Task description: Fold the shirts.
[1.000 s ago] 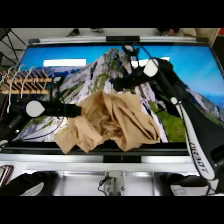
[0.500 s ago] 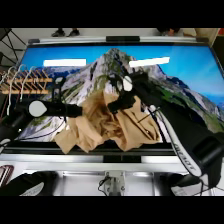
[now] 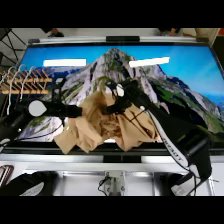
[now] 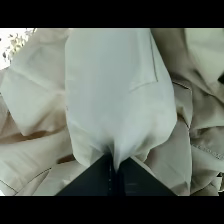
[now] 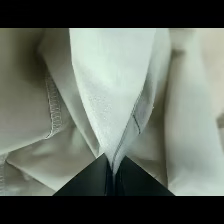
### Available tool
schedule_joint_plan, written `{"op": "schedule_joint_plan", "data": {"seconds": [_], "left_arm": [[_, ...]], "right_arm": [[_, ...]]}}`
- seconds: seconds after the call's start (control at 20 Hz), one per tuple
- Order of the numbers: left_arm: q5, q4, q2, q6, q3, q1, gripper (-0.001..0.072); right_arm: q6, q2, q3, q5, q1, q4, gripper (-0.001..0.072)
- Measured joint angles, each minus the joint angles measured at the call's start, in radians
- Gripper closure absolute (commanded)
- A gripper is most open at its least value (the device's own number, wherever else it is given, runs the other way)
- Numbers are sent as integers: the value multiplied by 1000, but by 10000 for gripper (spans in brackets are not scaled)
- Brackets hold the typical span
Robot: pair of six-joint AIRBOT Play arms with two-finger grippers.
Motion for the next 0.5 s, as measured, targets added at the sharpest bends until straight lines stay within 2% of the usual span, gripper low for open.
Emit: {"op": "schedule_joint_plan", "data": {"seconds": [0.25, 0.5], "left_arm": [[-123, 2, 12, 36, 158, 95, 658], [-227, 2, 101, 61, 303, 134, 658]], "right_arm": [[-121, 211, 123, 71, -41, -51, 647], [-152, 492, 170, 142, -119, -45, 647]]}}
